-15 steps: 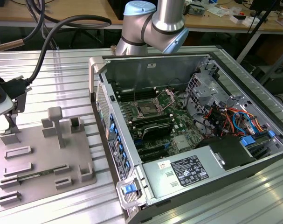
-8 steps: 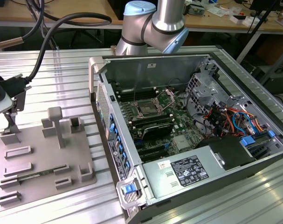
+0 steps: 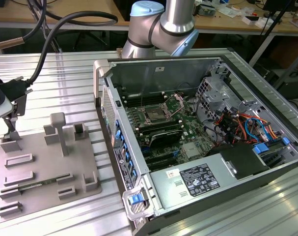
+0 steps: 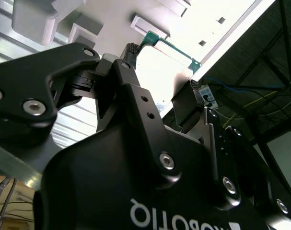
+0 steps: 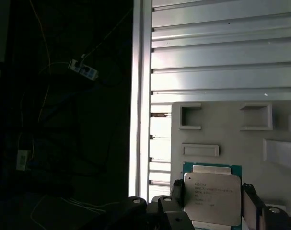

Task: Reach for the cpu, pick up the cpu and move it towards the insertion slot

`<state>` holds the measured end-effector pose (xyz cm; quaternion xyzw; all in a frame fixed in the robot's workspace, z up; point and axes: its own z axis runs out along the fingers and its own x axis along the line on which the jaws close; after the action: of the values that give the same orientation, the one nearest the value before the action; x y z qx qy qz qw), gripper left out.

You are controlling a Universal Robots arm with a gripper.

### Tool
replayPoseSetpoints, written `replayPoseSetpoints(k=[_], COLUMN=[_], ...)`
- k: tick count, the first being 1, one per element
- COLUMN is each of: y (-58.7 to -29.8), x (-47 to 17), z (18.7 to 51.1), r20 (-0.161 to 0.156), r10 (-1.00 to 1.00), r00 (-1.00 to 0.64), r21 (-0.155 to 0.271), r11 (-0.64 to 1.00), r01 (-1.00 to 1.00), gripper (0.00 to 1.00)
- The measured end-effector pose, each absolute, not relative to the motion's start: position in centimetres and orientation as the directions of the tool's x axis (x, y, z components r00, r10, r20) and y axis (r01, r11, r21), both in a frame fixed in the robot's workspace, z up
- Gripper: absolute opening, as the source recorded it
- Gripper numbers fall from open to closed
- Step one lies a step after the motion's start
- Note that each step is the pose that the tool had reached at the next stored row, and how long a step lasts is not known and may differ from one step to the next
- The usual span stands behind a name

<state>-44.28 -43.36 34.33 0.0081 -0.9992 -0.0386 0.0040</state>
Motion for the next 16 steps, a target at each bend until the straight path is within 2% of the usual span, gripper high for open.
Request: replayPoseSetpoints(k=[16], y=[-43.4], x=[-44.28], z=[34.92], r20=[0.008], r10=[-0.016], r00=[-1.0], r21=[0.083], r11=[0.996], r01=[-0.016], gripper=[0.55])
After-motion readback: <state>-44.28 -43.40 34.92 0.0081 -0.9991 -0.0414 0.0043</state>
